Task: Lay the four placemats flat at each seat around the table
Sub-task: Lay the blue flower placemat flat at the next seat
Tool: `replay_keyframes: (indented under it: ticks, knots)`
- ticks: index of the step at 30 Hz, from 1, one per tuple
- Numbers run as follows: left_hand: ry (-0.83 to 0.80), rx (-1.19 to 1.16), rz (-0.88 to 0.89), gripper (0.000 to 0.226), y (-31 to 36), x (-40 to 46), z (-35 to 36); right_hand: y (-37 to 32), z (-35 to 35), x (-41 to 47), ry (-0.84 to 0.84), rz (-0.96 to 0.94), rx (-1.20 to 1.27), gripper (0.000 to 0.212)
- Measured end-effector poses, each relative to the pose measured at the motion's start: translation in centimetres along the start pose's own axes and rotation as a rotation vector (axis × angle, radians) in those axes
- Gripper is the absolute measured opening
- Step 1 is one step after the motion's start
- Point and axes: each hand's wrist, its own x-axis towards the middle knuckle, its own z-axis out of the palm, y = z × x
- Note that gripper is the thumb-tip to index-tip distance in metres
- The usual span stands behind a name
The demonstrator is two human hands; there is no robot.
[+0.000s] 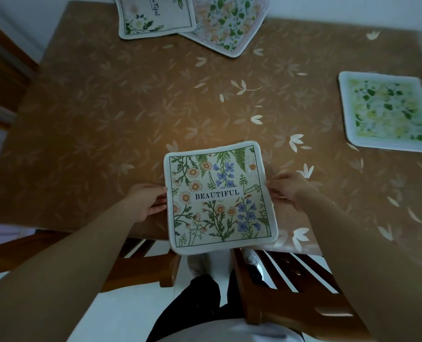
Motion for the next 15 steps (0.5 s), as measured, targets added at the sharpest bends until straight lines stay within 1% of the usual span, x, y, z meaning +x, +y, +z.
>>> replay_keyframes:
  ticks: [4, 7, 10, 15]
  knots:
    - [0.016, 0.03, 0.002, 0.012, 0.2, 0.9, 0.3, 0.0, 0.1, 0.3, 0.033, -0.029, -0.044, 0.005]
    - [-0.011, 0.047, 0.026, 0.014, 0.5, 1.3, 0.8, 0.2, -0.5, 0.2, 0.053, -0.06, -0.079, 0.008]
    - [-0.047, 0.062, 0.066, 0.014, 1.0, 1.3, 1.8, 0.6, -1.6, -0.1, 0.079, -0.065, -0.044, 0.002]
    - [-0.089, 0.101, 0.128, 0.014, 2.1, 0.3, 5.0, 1.9, -4.6, -0.1, 0.137, -0.049, -0.007, 0.004]
